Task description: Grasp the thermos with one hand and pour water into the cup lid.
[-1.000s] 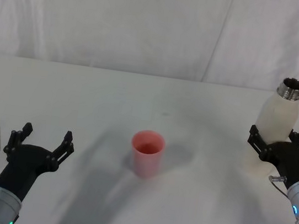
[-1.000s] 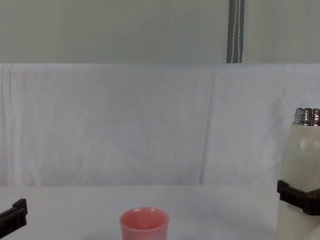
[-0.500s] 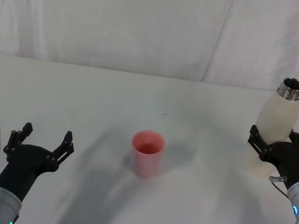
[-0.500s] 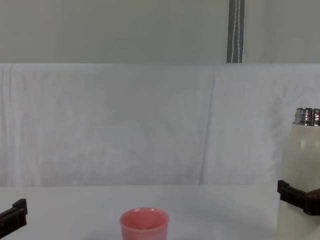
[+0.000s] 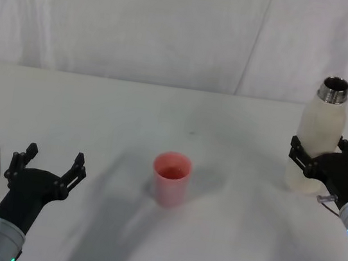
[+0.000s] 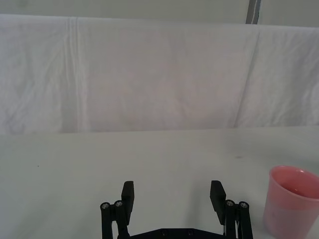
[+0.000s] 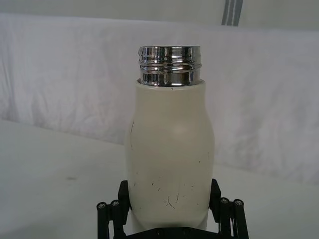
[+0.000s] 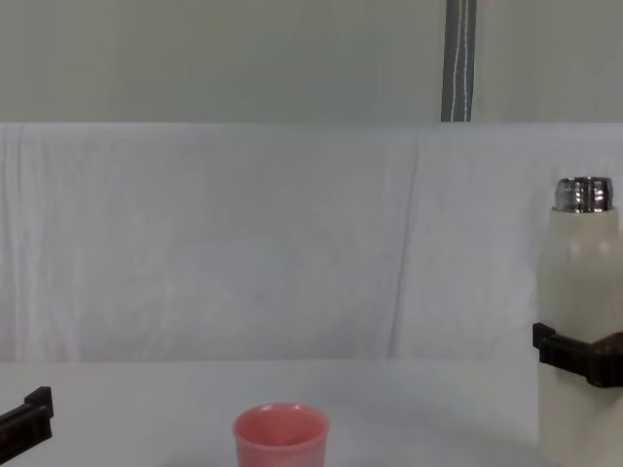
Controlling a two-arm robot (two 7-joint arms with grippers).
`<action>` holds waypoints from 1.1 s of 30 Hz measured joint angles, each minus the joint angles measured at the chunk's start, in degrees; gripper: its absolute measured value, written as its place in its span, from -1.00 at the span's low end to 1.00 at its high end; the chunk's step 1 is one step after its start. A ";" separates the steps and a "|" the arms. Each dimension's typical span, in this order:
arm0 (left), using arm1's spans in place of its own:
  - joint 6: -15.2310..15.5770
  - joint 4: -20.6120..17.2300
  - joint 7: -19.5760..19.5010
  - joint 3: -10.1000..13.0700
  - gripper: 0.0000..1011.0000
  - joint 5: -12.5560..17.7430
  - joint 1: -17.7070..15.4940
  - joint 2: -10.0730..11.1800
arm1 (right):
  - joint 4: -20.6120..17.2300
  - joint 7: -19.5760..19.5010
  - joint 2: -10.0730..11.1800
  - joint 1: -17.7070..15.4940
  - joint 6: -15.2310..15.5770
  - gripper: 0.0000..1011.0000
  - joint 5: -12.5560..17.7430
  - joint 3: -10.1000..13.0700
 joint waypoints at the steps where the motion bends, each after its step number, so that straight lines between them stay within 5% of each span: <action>1: 0.00 0.00 0.00 0.00 0.98 0.00 0.00 0.00 | -0.09 0.05 0.11 0.09 0.09 0.88 -0.17 -0.07; 19: 0.00 0.00 0.00 0.00 0.98 0.00 0.00 0.00 | -3.40 1.34 4.83 3.49 3.10 0.88 -9.37 -5.07; 33: 0.00 0.00 0.00 0.00 0.98 0.00 0.00 0.00 | -7.06 2.60 8.65 6.10 5.32 0.88 -19.48 -9.76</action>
